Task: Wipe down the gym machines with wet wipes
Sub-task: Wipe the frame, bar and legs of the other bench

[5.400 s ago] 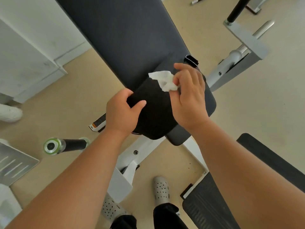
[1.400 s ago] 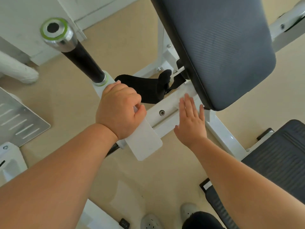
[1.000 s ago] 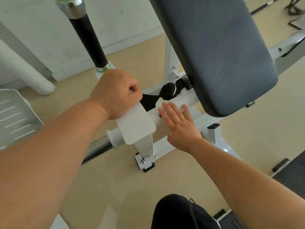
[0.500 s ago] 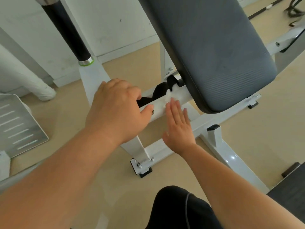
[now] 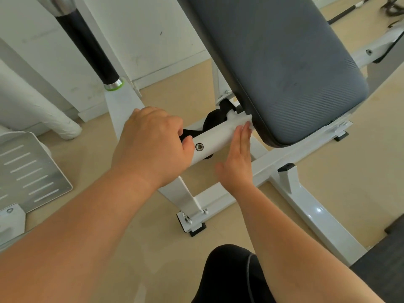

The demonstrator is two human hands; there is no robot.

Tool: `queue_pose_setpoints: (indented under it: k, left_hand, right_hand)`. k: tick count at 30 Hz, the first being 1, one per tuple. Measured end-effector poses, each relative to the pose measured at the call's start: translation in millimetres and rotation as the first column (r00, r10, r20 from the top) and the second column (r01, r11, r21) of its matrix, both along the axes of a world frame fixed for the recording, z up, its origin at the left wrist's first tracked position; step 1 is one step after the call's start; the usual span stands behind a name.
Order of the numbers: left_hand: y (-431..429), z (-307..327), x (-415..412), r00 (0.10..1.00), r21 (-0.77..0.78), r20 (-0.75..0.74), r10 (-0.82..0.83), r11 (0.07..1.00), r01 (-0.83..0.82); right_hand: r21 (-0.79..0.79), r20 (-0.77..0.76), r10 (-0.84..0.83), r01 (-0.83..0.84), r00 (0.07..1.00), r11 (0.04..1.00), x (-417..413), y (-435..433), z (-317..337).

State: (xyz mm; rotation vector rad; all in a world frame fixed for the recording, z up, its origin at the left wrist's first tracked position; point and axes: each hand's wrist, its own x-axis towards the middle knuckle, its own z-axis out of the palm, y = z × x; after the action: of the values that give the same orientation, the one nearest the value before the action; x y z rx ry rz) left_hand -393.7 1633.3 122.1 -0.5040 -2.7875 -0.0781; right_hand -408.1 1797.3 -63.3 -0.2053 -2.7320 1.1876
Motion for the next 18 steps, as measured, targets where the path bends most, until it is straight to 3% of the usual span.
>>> queue_pose_setpoints:
  k: [3,8,12,14,16,18]
  left_hand:
    - [-1,-3,4,0.995,-0.077,-0.097,-0.017,0.997,0.009]
    - [8,4,11,0.985,-0.11,-0.159,-0.073,0.992,0.056]
    - [7,6,11,0.987,-0.114,-0.146,-0.06,0.993,0.043]
    - [5,4,10,0.988,-0.108,-0.144,-0.051,0.993,0.035]
    - [6,3,10,0.989,-0.105,-0.139,-0.04,0.994,0.026]
    - [7,2,10,0.99,-0.104,-0.139,-0.033,0.994,0.018]
  right_hand:
    - [-0.096,0.007,-0.018,0.019,1.0,0.995,2,-12,2]
    - [-0.037,-0.064,0.264,-0.266,0.963,0.963,39,-32,-10]
    - [-0.136,0.019,0.013,-0.01,1.0,0.991,4,-5,5]
    - [-0.18,0.03,-0.035,0.04,0.999,0.983,-2,-5,8]
    - [-0.176,0.019,-0.007,0.011,1.0,0.984,5,-15,6]
    - [-0.073,-0.01,0.143,-0.144,0.99,0.987,23,-28,-2]
